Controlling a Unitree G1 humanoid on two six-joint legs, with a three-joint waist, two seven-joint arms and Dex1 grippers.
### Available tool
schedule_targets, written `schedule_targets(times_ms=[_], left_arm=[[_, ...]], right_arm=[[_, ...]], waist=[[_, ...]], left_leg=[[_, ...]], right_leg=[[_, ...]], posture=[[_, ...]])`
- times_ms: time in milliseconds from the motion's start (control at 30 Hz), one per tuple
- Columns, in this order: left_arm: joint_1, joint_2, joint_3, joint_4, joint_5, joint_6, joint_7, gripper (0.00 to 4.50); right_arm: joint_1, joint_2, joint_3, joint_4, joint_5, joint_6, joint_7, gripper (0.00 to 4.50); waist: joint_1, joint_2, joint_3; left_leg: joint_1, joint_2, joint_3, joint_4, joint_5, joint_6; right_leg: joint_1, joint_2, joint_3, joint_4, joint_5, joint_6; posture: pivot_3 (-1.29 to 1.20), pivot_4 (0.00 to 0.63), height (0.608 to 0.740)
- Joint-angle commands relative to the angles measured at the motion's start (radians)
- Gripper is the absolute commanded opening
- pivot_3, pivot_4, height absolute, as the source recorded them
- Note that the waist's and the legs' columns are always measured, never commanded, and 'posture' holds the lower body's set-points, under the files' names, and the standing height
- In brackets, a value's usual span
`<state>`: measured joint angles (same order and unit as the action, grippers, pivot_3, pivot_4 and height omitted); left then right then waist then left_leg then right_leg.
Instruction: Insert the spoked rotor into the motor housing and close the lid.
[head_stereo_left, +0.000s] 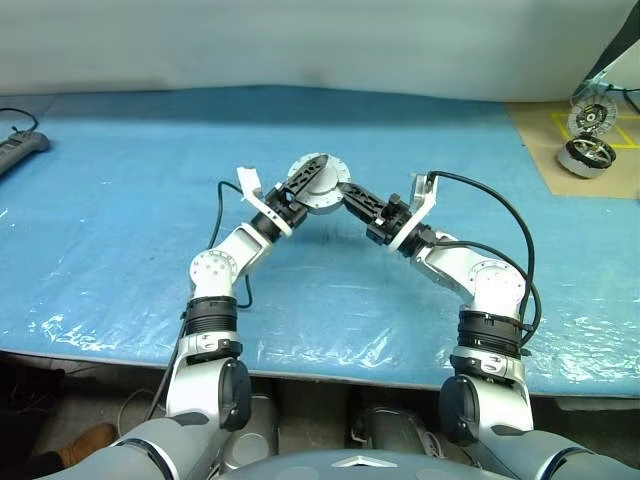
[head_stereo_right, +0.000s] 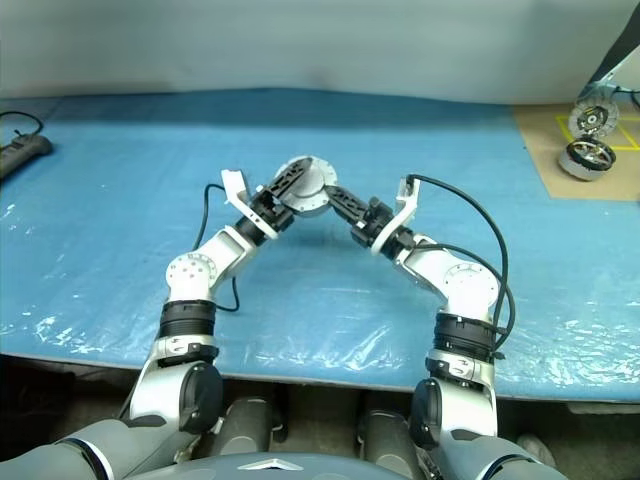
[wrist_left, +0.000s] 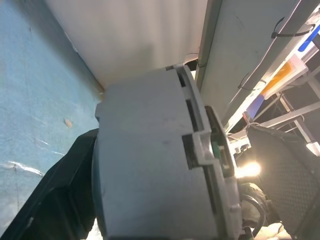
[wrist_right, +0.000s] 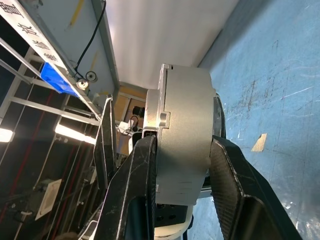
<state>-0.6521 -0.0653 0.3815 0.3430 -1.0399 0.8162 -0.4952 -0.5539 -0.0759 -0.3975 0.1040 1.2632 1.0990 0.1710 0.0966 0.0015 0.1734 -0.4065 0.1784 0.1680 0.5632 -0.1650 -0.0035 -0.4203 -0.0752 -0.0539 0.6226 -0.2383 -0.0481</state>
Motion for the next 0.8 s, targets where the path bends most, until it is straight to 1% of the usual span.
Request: schedule_targets(times_ms=[33, 100, 133, 333, 433, 500, 600, 700, 733, 767, 800], left_arm=[[0.012, -0.001, -0.019, -0.034, -0.001, -0.003, -0.017, 3.59], [0.017, -0.002, -0.019, -0.04, -0.002, -0.008, -0.022, 2.88], [0.019, 0.001, -0.019, -0.04, 0.0, -0.012, -0.022, 2.62], [0.011, 0.018, -0.023, 0.006, 0.031, -0.039, -0.019, 2.61], [0.005, 0.012, -0.004, 0.001, -0.007, -0.041, -0.044, 2.61], [-0.008, 0.017, -0.013, 0.012, 0.01, -0.045, -0.024, 2.61], [-0.023, 0.018, -0.019, 0.031, 0.027, -0.058, -0.001, 2.61], [-0.035, 0.017, -0.013, 0.037, 0.026, -0.071, 0.001, 2.61], [-0.036, 0.021, -0.022, 0.04, 0.039, -0.081, -0.002, 2.61], [-0.036, 0.023, -0.028, 0.044, 0.051, -0.09, -0.005, 2.61], [-0.039, 0.025, -0.029, 0.052, 0.059, -0.101, -0.003, 2.61]], right_arm=[[-0.021, 0.003, 0.0, -0.044, 0.051, -0.016, 0.022, 1.16], [-0.022, 0.003, 0.001, -0.042, 0.05, -0.016, 0.023, 1.16], [-0.023, 0.002, 0.001, -0.041, 0.048, -0.016, 0.023, 1.16], [-0.026, 0.003, 0.006, -0.036, 0.045, -0.016, 0.023, 1.16], [-0.025, 0.001, 0.014, -0.042, 0.028, -0.026, 0.019, 1.16], [-0.026, 0.02, 0.002, -0.042, 0.02, -0.062, -0.02, 1.16], [-0.024, 0.025, 0.003, -0.047, 0.005, -0.089, -0.034, 1.16], [-0.011, 0.02, 0.041, -0.09, -0.079, -0.18, 0.036, 1.16], [-0.008, 0.022, 0.038, -0.095, -0.066, -0.185, 0.06, 1.5], [-0.007, 0.023, 0.034, -0.093, -0.053, -0.182, 0.066, 1.92], [-0.009, 0.019, 0.035, -0.085, -0.049, -0.171, 0.054, 2.22]], waist=[[0.0, 0.0, 0.0], [0.0, 0.0, 0.0], [0.0, 0.0, 0.0], [0.0, 0.0, 0.0], [0.0, 0.0, 0.0], [0.0, 0.0, 0.0], [0.0, 0.0, 0.0], [0.0, 0.0, 0.0], [0.0, 0.0, 0.0], [0.0, 0.0, 0.0], [0.0, 0.0, 0.0]], left_leg=[[0.0, 0.0, 0.0, 0.0, 0.0, 0.0], [0.0, 0.0, 0.0, 0.0, 0.0, 0.0], [0.0, 0.0, 0.0, 0.0, 0.0, 0.0], [0.0, 0.0, 0.0, 0.0, 0.0, 0.0], [0.0, 0.0, 0.0, 0.0, 0.0, 0.0], [0.0, 0.0, 0.0, 0.0, 0.0, 0.0], [0.0, 0.0, 0.0, 0.001, 0.0, 0.0], [0.0, 0.0, 0.0, 0.001, 0.0, 0.0], [0.0, 0.0, 0.0, 0.001, 0.0, 0.0], [0.0, 0.0, 0.0, 0.001, 0.0, 0.0], [0.0, 0.0, -0.001, 0.001, 0.0, 0.0]], right_leg=[[0.0, 0.0, 0.0, 0.0, 0.0, 0.0], [0.0, 0.0, 0.0, 0.0, 0.0, 0.0], [0.0, 0.0, 0.0, 0.0, 0.0, 0.0], [0.0, 0.0, 0.0, 0.0, 0.0, 0.0], [0.0, 0.0, 0.0, 0.0, 0.0, 0.0], [0.0, 0.0, 0.0, 0.0, 0.0, 0.0], [0.0, 0.0, 0.0, 0.0, 0.0, 0.0], [0.0, 0.0, 0.0, 0.0, 0.0, 0.001], [0.0, 0.0, 0.0, 0.0, 0.0, 0.001], [0.0, 0.0, 0.0, 0.0, 0.0, 0.001], [0.0, 0.0, 0.0, 0.0, 0.0, 0.001]], posture=[[0.0, 0.15, 0.74], [0.0, 0.15, 0.74], [0.0, 0.15, 0.74], [0.0, 0.15, 0.74], [0.0, 0.15, 0.74], [0.0, 0.15, 0.74], [0.0, 0.15, 0.74], [0.0, 0.15, 0.74], [0.0, 0.15, 0.74], [0.0, 0.15, 0.74], [0.0, 0.15, 0.74]])
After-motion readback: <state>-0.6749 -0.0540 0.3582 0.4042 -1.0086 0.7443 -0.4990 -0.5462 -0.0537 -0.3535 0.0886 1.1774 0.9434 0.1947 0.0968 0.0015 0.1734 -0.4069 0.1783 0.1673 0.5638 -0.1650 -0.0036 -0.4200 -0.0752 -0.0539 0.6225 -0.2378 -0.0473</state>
